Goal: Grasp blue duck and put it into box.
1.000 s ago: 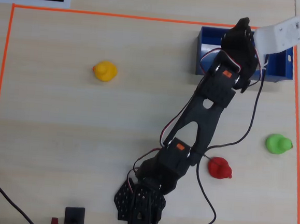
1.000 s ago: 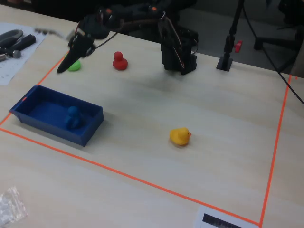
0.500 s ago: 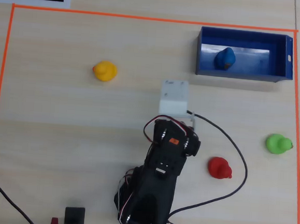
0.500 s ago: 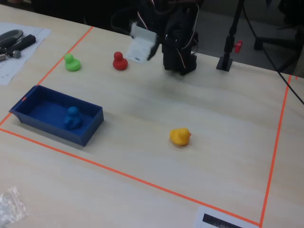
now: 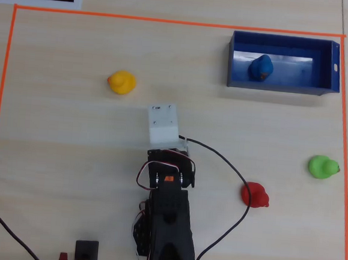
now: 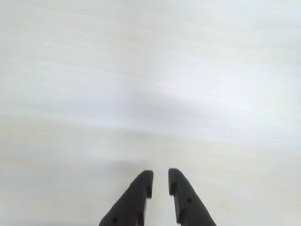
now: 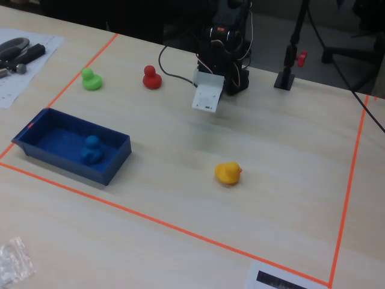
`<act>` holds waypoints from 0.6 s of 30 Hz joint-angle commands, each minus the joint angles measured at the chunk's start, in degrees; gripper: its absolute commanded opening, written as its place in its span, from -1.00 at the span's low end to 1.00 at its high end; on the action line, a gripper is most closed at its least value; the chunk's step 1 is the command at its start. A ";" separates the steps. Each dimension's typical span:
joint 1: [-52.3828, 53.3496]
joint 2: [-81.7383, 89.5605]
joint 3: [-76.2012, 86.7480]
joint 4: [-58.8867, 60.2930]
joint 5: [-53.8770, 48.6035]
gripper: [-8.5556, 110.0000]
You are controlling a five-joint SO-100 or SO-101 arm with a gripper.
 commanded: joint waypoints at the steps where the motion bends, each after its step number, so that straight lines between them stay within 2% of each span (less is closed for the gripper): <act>1: -0.88 6.24 7.65 -3.25 0.53 -0.85; 8: -1.76 12.74 13.18 -0.62 1.93 -0.85; 18: -2.55 20.57 13.62 9.93 4.48 -0.85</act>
